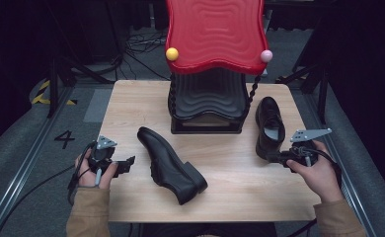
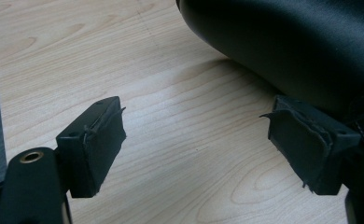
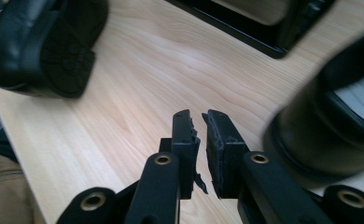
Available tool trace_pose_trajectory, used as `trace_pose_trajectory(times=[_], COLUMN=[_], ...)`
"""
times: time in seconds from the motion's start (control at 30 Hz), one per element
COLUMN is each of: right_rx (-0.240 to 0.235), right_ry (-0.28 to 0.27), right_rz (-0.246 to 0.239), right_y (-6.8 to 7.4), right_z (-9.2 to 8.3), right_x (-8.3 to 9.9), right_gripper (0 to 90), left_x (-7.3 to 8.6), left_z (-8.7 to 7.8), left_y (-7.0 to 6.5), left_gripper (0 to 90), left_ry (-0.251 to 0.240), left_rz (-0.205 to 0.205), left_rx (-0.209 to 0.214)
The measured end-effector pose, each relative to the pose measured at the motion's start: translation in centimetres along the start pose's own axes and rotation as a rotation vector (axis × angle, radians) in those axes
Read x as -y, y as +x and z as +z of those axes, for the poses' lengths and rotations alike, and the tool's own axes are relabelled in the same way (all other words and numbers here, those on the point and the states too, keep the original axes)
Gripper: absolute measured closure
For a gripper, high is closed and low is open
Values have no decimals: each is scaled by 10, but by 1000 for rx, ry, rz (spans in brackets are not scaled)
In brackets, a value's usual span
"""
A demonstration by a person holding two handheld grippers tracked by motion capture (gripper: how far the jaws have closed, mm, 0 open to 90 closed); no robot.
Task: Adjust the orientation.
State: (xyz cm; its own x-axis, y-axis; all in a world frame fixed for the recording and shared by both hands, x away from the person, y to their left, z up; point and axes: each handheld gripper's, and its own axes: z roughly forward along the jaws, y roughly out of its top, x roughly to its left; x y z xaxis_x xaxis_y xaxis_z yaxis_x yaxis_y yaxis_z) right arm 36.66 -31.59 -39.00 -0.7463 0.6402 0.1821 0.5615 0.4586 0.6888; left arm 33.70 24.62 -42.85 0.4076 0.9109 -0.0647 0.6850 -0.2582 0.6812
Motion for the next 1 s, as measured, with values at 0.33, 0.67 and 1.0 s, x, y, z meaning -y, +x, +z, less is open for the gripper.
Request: trace_pose_trajectory(times=[0.33,0.67,1.0], right_rx=[-80,-198,-303], right_ry=[12,48,73], right_rz=[-73,-150,-224], right_y=[24,55,98], right_z=[18,53,89], right_x=[-23,-46,-71], right_gripper=[830,867,899], left_x=[1,10,7], left_z=[-1,-6,-2], left_y=[-2,-3,-11], left_gripper=[193,189,210], left_ry=[-17,-15,49], left_rz=[-20,-25,71], left_rx=[-22,-26,0])
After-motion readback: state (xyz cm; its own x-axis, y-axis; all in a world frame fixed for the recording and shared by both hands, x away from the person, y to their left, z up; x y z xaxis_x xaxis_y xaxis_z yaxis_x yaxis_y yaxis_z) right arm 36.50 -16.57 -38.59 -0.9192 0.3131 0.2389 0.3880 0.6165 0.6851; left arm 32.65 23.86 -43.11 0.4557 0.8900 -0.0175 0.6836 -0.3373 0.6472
